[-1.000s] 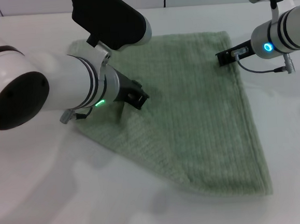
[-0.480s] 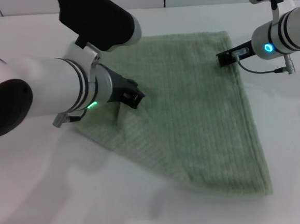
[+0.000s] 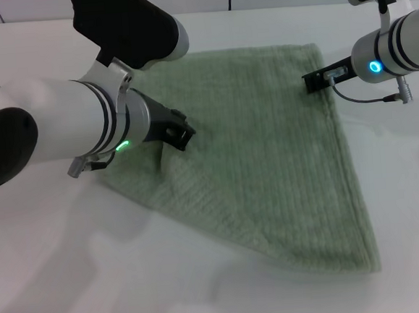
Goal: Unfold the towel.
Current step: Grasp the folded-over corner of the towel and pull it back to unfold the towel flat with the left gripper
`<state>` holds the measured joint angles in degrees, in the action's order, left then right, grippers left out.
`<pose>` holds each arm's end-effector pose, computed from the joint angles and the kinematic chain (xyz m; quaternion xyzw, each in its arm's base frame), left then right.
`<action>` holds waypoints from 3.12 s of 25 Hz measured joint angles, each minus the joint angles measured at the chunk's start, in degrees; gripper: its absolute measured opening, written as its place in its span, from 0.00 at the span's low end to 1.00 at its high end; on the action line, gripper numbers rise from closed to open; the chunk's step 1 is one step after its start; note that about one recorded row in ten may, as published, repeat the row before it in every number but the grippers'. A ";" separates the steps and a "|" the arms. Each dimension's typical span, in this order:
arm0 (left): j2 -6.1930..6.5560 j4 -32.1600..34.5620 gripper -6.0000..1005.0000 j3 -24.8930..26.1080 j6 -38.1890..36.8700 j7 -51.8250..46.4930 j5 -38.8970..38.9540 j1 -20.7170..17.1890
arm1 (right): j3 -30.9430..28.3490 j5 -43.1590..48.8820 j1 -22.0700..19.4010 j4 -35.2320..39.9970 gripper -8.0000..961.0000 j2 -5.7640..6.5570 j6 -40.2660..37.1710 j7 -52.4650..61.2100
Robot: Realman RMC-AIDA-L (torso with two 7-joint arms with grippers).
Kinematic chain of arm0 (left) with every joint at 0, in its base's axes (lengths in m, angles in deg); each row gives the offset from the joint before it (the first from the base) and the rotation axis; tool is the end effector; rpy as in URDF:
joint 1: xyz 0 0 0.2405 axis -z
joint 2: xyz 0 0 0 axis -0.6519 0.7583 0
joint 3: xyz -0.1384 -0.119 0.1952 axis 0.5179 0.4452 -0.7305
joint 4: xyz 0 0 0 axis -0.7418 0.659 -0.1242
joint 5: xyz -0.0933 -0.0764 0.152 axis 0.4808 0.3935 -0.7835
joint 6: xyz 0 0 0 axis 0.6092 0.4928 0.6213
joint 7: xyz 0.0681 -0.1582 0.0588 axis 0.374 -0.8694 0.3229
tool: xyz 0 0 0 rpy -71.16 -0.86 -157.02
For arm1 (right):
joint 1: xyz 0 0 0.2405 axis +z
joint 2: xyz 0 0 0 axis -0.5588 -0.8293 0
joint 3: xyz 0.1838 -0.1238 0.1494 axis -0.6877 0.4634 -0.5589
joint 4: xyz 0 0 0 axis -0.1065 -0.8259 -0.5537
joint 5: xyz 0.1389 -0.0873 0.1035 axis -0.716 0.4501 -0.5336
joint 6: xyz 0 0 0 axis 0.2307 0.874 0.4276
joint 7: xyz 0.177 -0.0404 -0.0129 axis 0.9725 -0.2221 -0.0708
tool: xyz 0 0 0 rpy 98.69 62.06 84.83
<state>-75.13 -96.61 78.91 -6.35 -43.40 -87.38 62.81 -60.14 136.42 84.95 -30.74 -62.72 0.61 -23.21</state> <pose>-0.1741 0.3487 -0.0793 -0.8967 -0.2515 0.0853 0.3541 0.2340 0.4596 -0.0863 -0.8294 0.4419 -0.0533 0.3376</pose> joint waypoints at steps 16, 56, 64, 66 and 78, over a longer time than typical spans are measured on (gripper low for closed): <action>0.00 -0.83 0.03 3.27 0.62 0.00 0.01 -3.97 | 0.00 0.00 0.10 0.00 0.01 0.00 -0.02 0.01; 0.09 -8.95 0.03 4.32 13.96 -1.00 0.00 -10.82 | 0.00 -0.01 -0.03 0.01 0.01 0.00 0.26 0.03; 0.02 -11.15 0.03 4.01 18.10 -1.95 0.00 -10.16 | 0.00 -0.01 0.15 -0.08 0.01 0.00 0.30 0.25; 0.01 -11.67 0.03 3.91 18.83 -2.13 0.00 -10.15 | 0.00 -0.01 0.17 -0.09 0.01 0.00 0.30 0.28; 0.04 -12.54 0.03 3.52 24.94 -4.75 0.01 -9.17 | 0.00 0.00 0.19 -0.11 0.01 0.00 0.29 0.35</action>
<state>-75.10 -109.15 82.43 18.59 -48.15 -87.37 53.64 -60.15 136.42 85.14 -30.85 -62.72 0.90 -22.85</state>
